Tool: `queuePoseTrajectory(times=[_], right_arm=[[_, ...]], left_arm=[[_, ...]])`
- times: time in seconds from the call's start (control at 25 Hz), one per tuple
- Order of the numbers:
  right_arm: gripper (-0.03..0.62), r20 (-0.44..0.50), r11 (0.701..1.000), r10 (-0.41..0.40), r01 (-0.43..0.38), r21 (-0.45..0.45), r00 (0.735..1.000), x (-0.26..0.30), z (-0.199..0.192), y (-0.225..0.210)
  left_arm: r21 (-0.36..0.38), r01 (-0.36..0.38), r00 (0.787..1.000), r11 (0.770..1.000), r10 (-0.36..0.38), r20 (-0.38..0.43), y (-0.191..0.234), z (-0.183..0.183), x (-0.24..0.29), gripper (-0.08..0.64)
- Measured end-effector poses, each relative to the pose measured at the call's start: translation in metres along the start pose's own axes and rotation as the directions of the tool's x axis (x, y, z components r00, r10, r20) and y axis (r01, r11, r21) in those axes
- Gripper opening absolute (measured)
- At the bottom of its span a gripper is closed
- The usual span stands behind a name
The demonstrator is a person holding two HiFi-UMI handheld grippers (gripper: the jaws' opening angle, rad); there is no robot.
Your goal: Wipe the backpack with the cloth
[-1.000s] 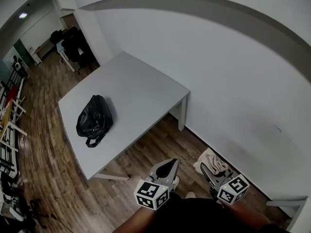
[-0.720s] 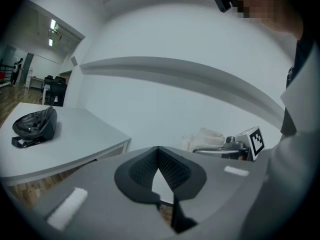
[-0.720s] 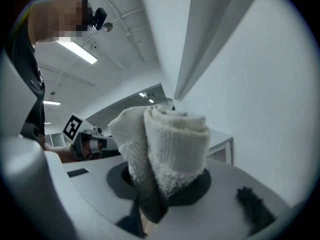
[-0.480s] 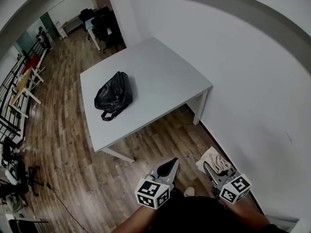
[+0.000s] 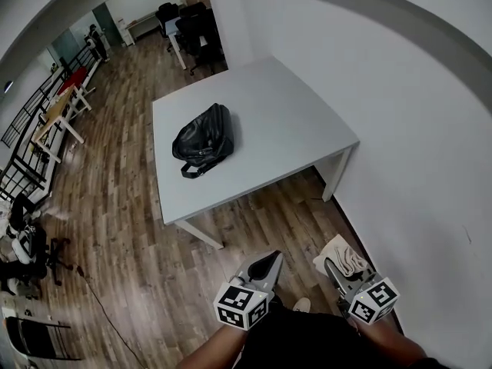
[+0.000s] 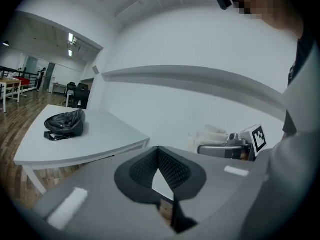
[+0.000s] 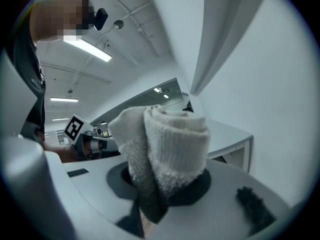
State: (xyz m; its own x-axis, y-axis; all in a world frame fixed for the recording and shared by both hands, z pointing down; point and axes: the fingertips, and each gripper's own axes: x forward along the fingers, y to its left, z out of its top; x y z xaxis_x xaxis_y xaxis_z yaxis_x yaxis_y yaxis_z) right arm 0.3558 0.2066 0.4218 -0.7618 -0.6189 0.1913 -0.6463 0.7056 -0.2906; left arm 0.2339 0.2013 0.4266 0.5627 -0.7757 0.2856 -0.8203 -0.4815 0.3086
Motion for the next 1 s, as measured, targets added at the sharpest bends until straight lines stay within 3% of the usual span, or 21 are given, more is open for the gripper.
queuePoseTrajectory(times=[0.28, 1.0], right_arm=[[0.085, -0.016, 0.997, 0.078, -0.079, -0.022, 0.997, 0.028, 0.003, 0.015], [0.084, -0.07, 0.981, 0.186, -0.189, -0.046, 0.98, 0.12, -0.002, 0.037]], left_arm=[[-0.006, -0.103, 0.994, 0.995, 0.103, 0.028, 0.033, 0.007, -0.02, 0.006], [-0.054, -0.232, 0.97, 0.971, 0.235, 0.058, 0.118, 0.01, -0.048, 0.006]])
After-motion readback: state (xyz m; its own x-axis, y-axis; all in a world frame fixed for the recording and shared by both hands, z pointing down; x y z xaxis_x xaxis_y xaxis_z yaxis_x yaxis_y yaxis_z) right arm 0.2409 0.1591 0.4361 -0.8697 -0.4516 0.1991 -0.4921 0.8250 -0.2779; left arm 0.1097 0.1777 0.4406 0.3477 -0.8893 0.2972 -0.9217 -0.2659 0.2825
